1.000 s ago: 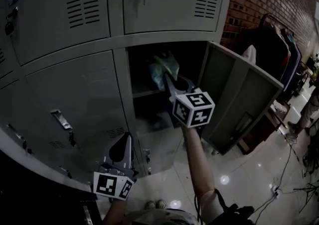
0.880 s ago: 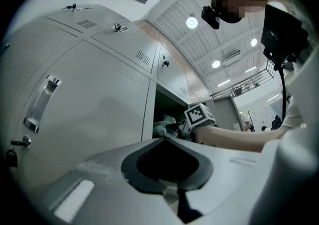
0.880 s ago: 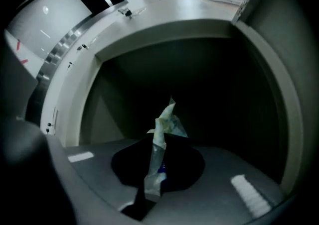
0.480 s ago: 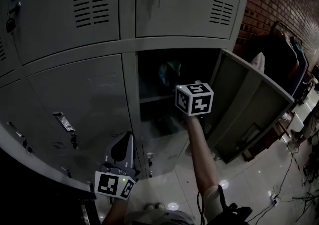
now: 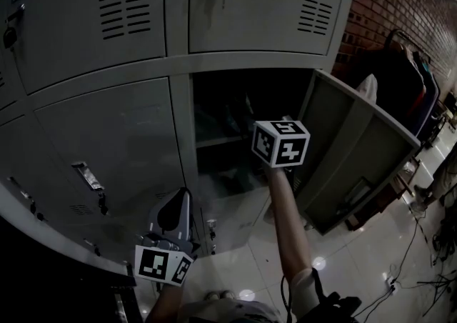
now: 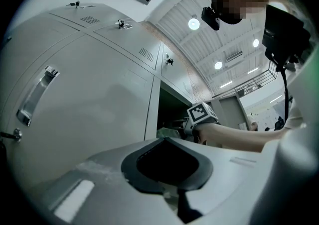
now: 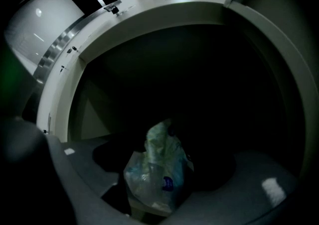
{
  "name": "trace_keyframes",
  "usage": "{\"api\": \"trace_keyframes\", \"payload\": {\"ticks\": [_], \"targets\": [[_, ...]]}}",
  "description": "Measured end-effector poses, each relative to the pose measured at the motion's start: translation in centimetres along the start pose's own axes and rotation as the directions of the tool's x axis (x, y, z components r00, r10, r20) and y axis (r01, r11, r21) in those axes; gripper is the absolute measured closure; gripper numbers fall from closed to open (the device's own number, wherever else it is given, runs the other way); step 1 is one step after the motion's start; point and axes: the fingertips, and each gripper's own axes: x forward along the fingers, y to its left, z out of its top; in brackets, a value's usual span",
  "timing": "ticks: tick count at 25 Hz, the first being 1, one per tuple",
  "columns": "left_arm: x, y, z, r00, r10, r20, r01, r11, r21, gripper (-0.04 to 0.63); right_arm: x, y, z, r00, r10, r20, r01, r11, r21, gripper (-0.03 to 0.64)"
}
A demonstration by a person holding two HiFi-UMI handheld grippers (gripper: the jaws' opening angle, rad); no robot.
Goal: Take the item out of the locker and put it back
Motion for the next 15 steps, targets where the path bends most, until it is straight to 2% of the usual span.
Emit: {"api": "trace_keyframes", "payload": {"ticks": [7, 10, 12, 13, 15], "targets": [[-0.1, -0.7, 0.2, 1.0, -0.017, 0.003, 0.017, 1.0, 0.0, 0.59, -1.7, 0.6, 1.1, 0.999, 0.013, 0.034, -0.013, 1.0, 0.002, 0.273], [-0.5, -1.2, 1.2, 0.999, -0.027, 0.02, 0.027, 1.0, -0.003, 0.589, -4.2, 2.8, 1.8, 0.992, 0.114, 0.051, -0.119, 0.989, 0.09, 0.275], [-0.9, -1.5, 2.5, 0.998, -0.034, 0.044, 0.034, 0.999, -0.001, 0.589, -7.7, 5.3, 3.5, 0.975, 0.182, 0.13, -0.199, 0.97, 0.137, 0.278], [-1.1, -1.7, 3.2, 0.998, -0.041, 0.057, 0.04, 0.999, 0.004, 0.589, -9.9, 6.4, 4.5, 0.963, 0.195, 0.186, -0.222, 0.965, 0.139, 0.306], [-1.2, -2.0, 4.4, 0.995, -0.055, 0.078, 0.054, 0.998, 0.015, 0.59, -14.7, 8.2, 5.9, 0.937, 0.188, 0.294, -0.228, 0.968, 0.105, 0.437]]}}
